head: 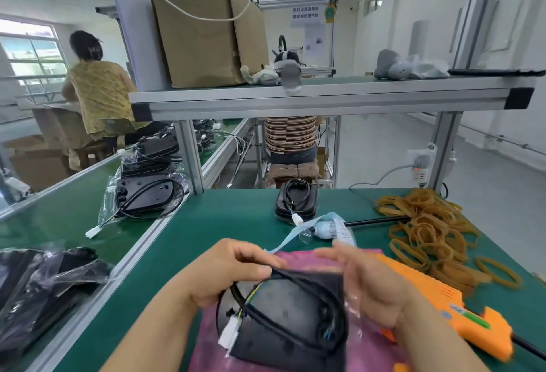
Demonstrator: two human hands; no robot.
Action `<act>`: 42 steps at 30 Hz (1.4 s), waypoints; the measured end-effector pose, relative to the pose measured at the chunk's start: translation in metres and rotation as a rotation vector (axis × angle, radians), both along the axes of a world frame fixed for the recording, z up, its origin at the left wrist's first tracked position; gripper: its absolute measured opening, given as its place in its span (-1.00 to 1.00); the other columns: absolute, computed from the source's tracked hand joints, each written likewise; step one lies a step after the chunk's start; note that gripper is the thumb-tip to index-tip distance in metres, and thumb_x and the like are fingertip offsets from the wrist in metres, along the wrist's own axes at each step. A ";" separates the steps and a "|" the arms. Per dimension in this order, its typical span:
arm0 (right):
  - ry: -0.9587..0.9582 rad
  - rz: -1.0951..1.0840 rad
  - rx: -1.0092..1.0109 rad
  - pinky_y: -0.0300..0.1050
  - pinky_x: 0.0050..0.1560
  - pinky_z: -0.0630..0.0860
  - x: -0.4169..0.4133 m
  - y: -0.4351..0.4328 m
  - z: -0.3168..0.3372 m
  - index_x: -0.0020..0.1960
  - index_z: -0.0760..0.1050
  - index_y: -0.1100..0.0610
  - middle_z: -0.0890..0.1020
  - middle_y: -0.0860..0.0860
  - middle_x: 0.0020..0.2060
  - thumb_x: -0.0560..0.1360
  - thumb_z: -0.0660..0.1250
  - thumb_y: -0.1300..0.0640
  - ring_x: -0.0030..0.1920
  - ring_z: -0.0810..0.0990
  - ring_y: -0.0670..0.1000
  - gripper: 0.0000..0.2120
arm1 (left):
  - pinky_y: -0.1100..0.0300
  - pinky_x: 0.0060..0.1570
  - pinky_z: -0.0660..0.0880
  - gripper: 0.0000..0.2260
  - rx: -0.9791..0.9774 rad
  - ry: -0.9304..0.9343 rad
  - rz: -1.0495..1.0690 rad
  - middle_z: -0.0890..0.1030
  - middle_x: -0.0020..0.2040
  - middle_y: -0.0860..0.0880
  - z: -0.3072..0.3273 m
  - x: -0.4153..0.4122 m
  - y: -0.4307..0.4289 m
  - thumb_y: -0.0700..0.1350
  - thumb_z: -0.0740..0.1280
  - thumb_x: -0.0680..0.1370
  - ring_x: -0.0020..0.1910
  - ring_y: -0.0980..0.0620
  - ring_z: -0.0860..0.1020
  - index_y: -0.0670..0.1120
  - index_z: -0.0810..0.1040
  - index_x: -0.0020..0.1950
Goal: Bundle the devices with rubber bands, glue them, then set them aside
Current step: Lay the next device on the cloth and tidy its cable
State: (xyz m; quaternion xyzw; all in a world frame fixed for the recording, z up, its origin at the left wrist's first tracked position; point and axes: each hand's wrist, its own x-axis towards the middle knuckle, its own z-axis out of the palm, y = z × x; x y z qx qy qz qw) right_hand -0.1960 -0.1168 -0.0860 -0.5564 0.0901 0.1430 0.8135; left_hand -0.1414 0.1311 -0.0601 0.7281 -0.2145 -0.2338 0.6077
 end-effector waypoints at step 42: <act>0.014 0.020 -0.705 -0.13 -0.15 0.31 0.022 0.039 -0.012 -0.23 0.45 0.09 0.49 0.07 -0.27 0.54 0.21 0.24 -0.23 0.37 0.04 -0.81 | 0.41 -0.10 0.36 -0.83 0.211 -0.249 0.643 0.63 -0.04 0.23 -0.069 -0.025 -0.039 0.04 0.25 0.63 -0.03 0.38 0.50 0.12 0.58 -0.12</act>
